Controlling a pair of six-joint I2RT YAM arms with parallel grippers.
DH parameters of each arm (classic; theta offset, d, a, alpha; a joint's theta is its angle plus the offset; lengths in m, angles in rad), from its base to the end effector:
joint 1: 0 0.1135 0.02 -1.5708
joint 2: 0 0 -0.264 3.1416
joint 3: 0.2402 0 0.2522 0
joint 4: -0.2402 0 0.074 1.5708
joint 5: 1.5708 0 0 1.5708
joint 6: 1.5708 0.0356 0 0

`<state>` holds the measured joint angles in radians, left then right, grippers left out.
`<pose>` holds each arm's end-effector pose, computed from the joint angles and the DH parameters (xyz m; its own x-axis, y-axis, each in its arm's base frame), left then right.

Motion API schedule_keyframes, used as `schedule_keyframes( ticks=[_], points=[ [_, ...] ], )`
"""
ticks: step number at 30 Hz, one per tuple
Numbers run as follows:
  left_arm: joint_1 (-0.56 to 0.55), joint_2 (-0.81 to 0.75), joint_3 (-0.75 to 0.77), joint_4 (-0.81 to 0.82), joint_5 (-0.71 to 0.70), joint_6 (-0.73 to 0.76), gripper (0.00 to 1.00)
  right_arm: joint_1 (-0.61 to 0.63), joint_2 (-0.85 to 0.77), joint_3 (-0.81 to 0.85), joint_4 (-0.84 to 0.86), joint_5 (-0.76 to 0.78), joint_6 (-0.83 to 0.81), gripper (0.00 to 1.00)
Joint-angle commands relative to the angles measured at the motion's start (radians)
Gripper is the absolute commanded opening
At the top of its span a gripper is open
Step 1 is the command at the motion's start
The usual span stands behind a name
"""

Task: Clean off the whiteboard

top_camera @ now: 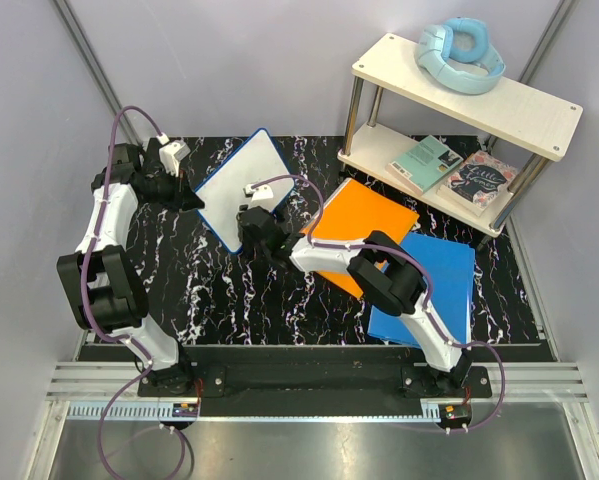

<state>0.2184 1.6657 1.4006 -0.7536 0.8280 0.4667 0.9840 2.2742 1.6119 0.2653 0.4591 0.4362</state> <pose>0.3460 0.0499 0.2865 -0.6385 0.1700 -0.7506 0.5799 0.7474 -0.3241 0.3002 0.4230 0.1706 -0.4138 0.0617 -0.9083 -0.3810 0.8944 0.2343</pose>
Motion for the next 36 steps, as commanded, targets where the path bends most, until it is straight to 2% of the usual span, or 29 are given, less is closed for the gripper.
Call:
schedule_keyframes(
  ticks=[1,8,14,22,36],
  points=[
    [-0.014,0.043,-0.025,-0.044,-0.133,0.109,0.00,0.024,0.008,0.052,0.107,-0.050,-0.002,0.00],
    [-0.014,0.042,-0.025,-0.046,-0.136,0.105,0.00,0.016,-0.044,0.013,0.100,0.084,-0.002,0.00],
    [-0.013,0.034,-0.031,-0.044,-0.142,0.104,0.00,-0.051,-0.110,-0.087,0.061,0.150,0.027,0.00],
    [0.010,0.035,-0.020,-0.044,-0.133,0.090,0.00,-0.116,-0.222,-0.248,0.104,0.110,0.041,0.00],
    [0.093,0.043,0.075,-0.122,-0.086,0.096,0.00,-0.117,-0.317,-0.334,0.008,0.003,0.136,0.00]
  ],
)
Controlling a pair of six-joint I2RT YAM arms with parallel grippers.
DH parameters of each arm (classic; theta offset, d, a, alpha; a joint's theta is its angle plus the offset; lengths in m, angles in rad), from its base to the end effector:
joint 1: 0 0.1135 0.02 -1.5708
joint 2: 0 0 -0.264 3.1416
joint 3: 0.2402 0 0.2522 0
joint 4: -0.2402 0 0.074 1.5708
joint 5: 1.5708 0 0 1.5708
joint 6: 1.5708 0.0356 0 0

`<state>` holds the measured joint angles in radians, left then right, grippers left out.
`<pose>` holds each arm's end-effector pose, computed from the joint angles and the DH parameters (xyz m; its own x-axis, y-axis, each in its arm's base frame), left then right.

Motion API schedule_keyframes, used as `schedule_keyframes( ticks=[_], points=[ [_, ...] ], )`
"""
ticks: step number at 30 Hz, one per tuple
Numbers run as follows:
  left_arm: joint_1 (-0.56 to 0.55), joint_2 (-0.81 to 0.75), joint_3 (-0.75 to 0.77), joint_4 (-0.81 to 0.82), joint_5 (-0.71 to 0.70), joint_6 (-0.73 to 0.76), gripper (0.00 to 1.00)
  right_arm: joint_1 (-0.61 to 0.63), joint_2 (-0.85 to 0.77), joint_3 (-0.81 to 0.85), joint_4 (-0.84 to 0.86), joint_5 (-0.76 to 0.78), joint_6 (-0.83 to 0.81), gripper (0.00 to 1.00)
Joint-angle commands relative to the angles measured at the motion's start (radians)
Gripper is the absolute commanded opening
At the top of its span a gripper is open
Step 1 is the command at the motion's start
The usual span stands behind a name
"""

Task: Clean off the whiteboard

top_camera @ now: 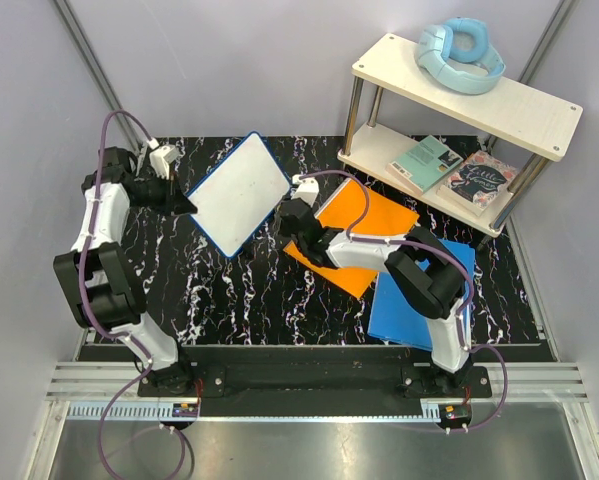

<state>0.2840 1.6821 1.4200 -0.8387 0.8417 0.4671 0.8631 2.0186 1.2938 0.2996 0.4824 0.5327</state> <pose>0.3393 0.0714 0.2832 -0.7022 0.1075 -0.7038 0.5082 0.7680 -0.3898 0.3074 0.3339 0.1904 -0.4333 0.1856 -0.8819 -0.2070 0.9319 0.2978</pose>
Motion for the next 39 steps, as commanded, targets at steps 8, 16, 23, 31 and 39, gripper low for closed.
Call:
schedule_keyframes(
  ticks=[8,16,23,31,39],
  points=[
    [0.030,0.105,0.105,-0.132,-0.067,0.139,0.00,-0.024,-0.020,-0.024,-0.131,-0.108,0.170,0.00],
    [0.030,0.160,0.132,-0.146,-0.091,0.148,0.00,-0.073,0.069,0.022,-0.160,-0.278,0.211,0.19],
    [0.041,0.197,0.160,-0.161,-0.119,0.171,0.17,-0.087,0.094,0.032,-0.155,-0.335,0.216,0.47],
    [0.047,0.218,0.165,-0.161,-0.154,0.206,0.35,-0.090,0.104,0.038,-0.159,-0.344,0.214,0.56],
    [0.069,0.215,0.165,-0.129,-0.159,0.197,0.46,-0.091,0.100,0.038,-0.171,-0.331,0.216,0.70]
  ],
)
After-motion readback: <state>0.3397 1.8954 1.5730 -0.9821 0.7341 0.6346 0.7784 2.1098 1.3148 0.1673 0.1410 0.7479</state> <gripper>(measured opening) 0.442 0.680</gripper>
